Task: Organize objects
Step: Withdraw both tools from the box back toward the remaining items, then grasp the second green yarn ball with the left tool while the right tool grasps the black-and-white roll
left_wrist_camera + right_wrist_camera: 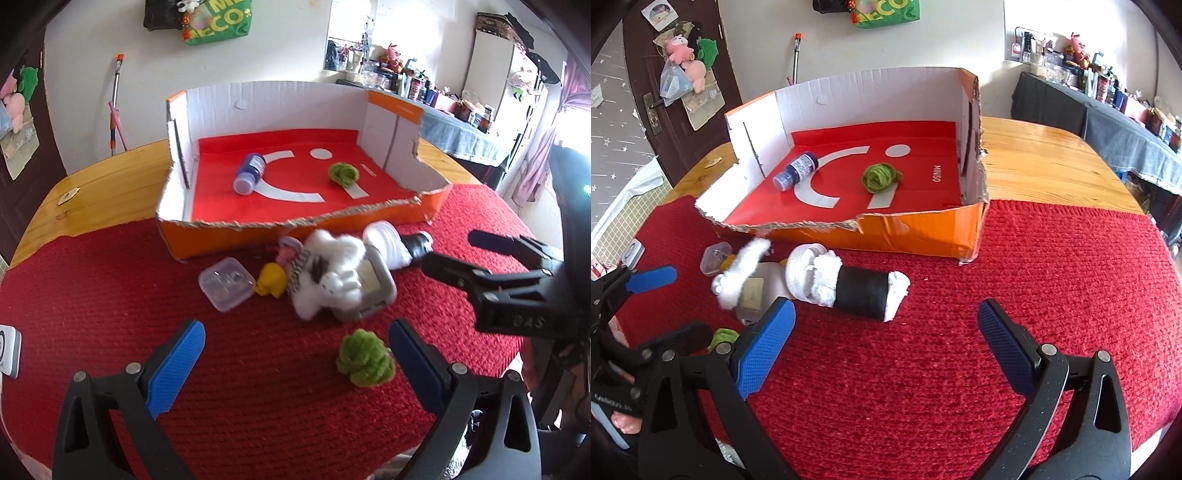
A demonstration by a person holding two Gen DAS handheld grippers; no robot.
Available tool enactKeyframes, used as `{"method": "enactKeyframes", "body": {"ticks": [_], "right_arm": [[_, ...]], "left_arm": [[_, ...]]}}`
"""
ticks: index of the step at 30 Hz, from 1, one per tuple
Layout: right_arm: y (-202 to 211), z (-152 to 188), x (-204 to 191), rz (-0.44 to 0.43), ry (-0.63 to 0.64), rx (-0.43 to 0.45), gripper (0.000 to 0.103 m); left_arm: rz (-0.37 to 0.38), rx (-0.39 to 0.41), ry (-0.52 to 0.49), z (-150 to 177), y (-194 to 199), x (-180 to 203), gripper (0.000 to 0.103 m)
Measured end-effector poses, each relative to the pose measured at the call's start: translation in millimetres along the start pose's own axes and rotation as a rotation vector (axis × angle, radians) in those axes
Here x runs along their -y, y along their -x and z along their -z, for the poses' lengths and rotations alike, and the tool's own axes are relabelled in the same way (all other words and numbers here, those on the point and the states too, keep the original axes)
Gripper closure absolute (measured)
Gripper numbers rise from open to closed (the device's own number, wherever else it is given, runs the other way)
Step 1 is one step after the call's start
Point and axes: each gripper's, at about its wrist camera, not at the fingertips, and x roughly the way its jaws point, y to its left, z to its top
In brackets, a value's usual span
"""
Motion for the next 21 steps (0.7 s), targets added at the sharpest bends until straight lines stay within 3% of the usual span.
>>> {"method": "enactKeyframes", "body": {"ticks": [11, 21], "right_arm": [[-17.4, 0.5, 0.0, 0.034, 0.065, -0.015, 0.003], [-33.3, -6.9, -8.7, 0.02, 0.103, -0.022, 0.008]], "left_arm": [[0.001, -0.014, -0.037, 13.9, -8.2, 18.7, 0.002], [-0.037, -0.026, -0.052, 20.0, -17.6, 20.9, 0.016]]}}
